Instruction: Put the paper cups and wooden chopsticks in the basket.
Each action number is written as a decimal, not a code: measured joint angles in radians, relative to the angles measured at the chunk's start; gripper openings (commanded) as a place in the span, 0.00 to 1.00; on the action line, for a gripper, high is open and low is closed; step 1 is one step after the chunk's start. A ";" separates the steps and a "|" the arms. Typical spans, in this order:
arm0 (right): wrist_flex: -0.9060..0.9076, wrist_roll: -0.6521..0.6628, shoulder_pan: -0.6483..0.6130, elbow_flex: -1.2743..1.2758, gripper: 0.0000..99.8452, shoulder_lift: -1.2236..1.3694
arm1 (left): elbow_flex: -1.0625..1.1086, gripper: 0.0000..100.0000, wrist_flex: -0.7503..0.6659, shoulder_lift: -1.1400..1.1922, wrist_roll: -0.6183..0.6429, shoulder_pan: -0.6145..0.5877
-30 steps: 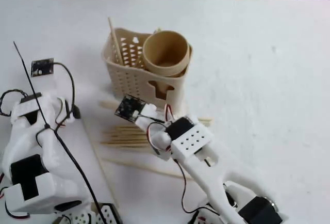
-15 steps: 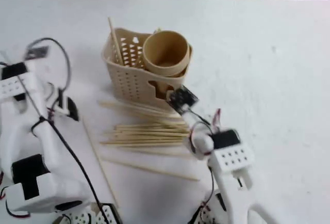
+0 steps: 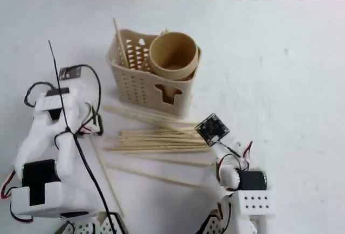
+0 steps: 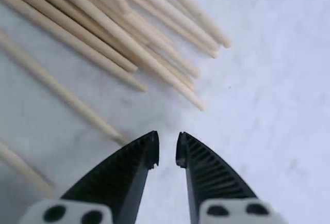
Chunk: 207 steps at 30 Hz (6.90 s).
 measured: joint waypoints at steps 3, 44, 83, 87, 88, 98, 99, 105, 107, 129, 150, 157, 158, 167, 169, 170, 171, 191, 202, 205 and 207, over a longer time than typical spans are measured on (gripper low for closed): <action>0.021 0.000 0.011 0.008 0.08 -0.046 | 0.021 0.02 -0.026 -0.002 0.000 0.011; -0.021 0.000 0.011 0.068 0.08 -0.077 | -1.872 0.02 0.410 -0.002 0.114 0.333; -0.021 0.000 0.012 0.068 0.08 -0.077 | -1.367 0.16 0.315 0.000 0.086 0.083; -0.021 0.000 0.012 0.063 0.08 -0.077 | -1.197 0.16 0.445 0.000 0.086 -0.058; -0.020 0.000 0.014 0.055 0.08 -0.077 | -1.122 0.16 0.445 0.000 0.080 -0.086; 0.153 0.071 -0.224 -0.187 0.08 0.002 | -0.244 0.16 -0.095 0.000 0.014 -0.141; 0.157 0.077 -0.267 -0.213 0.08 0.051 | -0.181 0.16 -0.169 0.000 0.014 -0.141; 0.158 0.040 -0.519 -0.439 0.08 0.408 | -0.057 0.16 -0.414 0.000 0.014 -0.169; 0.141 0.025 -0.618 -0.505 0.08 0.542 | -0.057 0.16 -0.434 0.000 0.014 -0.186; -0.123 0.006 -0.887 -0.733 0.14 1.209 | -0.440 0.15 -0.130 0.364 0.014 -0.233; -0.106 -0.094 -0.973 -0.643 0.14 1.117 | -0.442 0.15 -0.130 0.364 0.014 -0.236; -0.087 -0.101 -0.968 -0.698 0.02 1.204 | -0.442 0.15 -0.130 0.364 0.014 -0.236; -0.081 -0.103 -0.968 -0.703 0.02 1.212 | -0.442 0.15 -0.130 0.364 0.014 -0.236; -0.051 -0.103 -0.957 -0.710 0.02 1.201 | -0.442 0.15 -0.130 0.364 0.014 -0.236; -0.028 -0.104 -0.921 -0.710 0.02 1.158 | -0.442 0.15 -0.130 0.364 0.014 -0.236; -0.018 -0.104 -0.901 -0.710 0.02 1.131 | -0.442 0.15 -0.130 0.364 0.014 -0.236; -0.008 -0.104 -0.884 -0.710 0.02 1.102 | -0.442 0.15 -0.130 0.364 0.014 -0.236; 0.190 -0.298 -0.720 -1.140 0.02 0.635 | -0.442 0.15 -0.130 0.364 0.014 -0.236; -0.101 -0.414 -0.687 -1.441 0.02 0.884 | -0.442 0.15 -0.130 0.364 0.014 -0.236; -0.269 -0.414 -0.646 -1.444 0.02 0.921 | -0.442 0.15 -0.130 0.364 0.014 -0.236; -0.376 -0.414 -0.631 -1.444 0.02 0.945 | -0.442 0.15 -0.130 0.364 0.014 -0.236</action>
